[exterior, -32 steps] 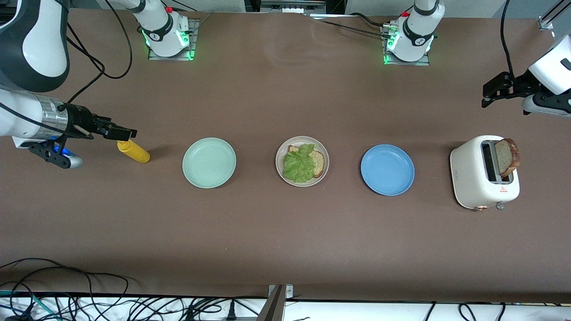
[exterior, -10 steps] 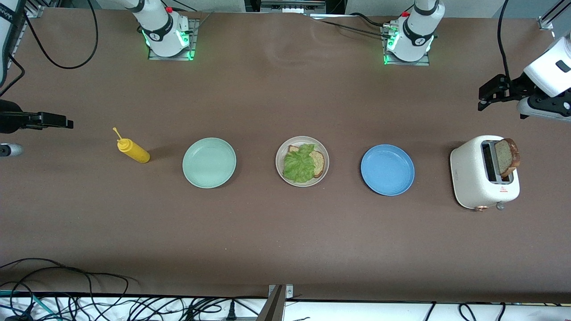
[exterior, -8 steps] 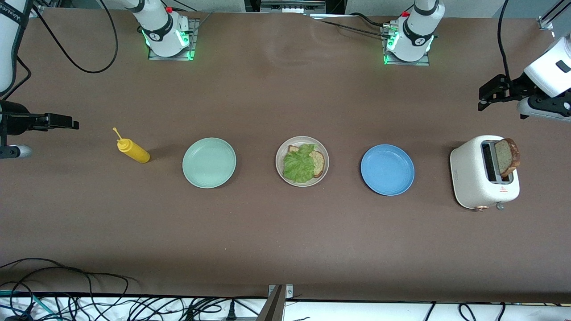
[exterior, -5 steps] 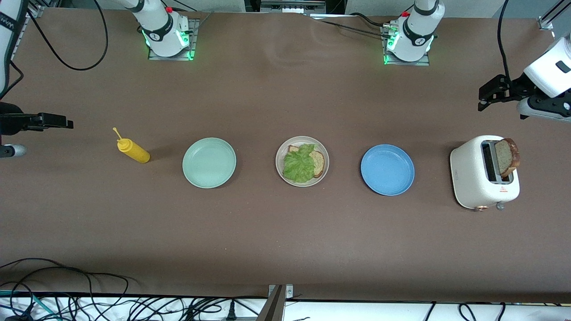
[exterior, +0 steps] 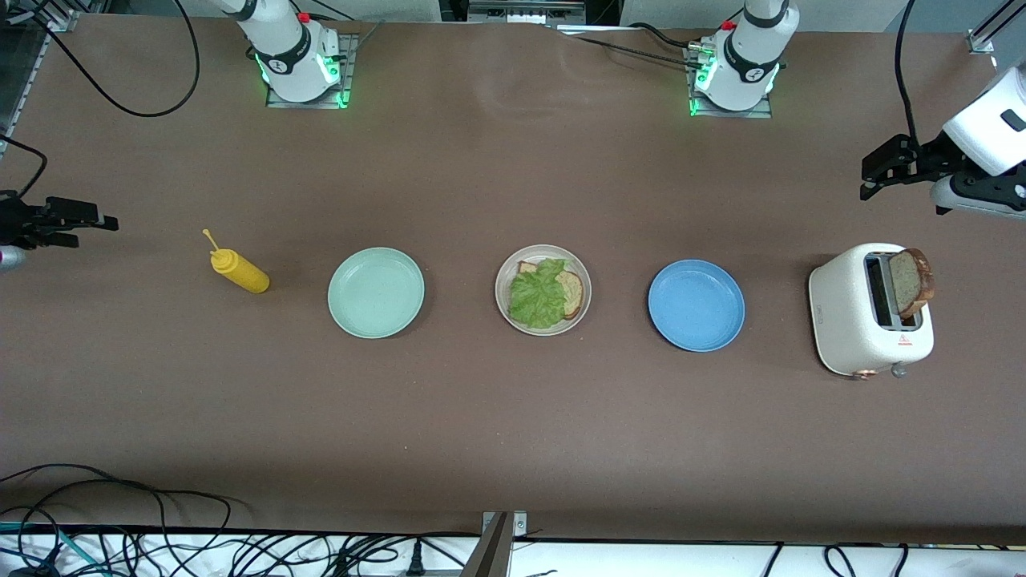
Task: Make sandwich on beige plate with both arms
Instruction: 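Lower the open right gripper beside the yellow mustard bottle, then close the right gripper around the yellow mustard bottle, then lift the mustard bottle and carry it toward the beige plate, then tilt the mustard over the toast while the left gripper reaches the toaster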
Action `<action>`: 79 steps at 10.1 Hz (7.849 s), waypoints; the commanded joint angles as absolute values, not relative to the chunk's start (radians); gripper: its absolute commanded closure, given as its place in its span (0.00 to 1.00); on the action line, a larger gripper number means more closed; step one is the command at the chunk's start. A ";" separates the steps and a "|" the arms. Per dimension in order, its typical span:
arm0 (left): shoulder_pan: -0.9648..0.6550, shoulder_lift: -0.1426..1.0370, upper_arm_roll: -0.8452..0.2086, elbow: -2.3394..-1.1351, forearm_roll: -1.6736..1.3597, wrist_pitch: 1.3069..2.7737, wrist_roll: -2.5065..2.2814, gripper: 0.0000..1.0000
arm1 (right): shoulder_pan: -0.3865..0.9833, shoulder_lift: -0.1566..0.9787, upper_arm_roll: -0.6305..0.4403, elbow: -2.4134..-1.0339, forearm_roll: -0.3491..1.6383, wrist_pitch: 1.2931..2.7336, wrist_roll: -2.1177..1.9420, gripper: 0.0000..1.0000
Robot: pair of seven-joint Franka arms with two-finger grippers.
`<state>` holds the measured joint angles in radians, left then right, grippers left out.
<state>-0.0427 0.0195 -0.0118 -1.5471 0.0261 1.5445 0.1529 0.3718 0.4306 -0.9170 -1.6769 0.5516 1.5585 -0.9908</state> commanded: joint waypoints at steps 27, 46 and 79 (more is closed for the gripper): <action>-0.060 0.040 -0.017 -1.534 0.054 1.514 0.167 0.00 | -0.158 0.905 -0.480 -1.706 1.235 1.292 -2.537 0.00; -0.061 0.045 -0.017 -1.532 0.054 1.514 0.167 0.00 | 0.035 0.876 -0.500 -1.605 1.260 1.359 -2.426 0.98; 0.035 0.189 -0.005 -1.519 0.051 1.788 0.167 0.00 | 1.404 0.974 -0.844 -1.351 0.052 1.996 -0.841 1.00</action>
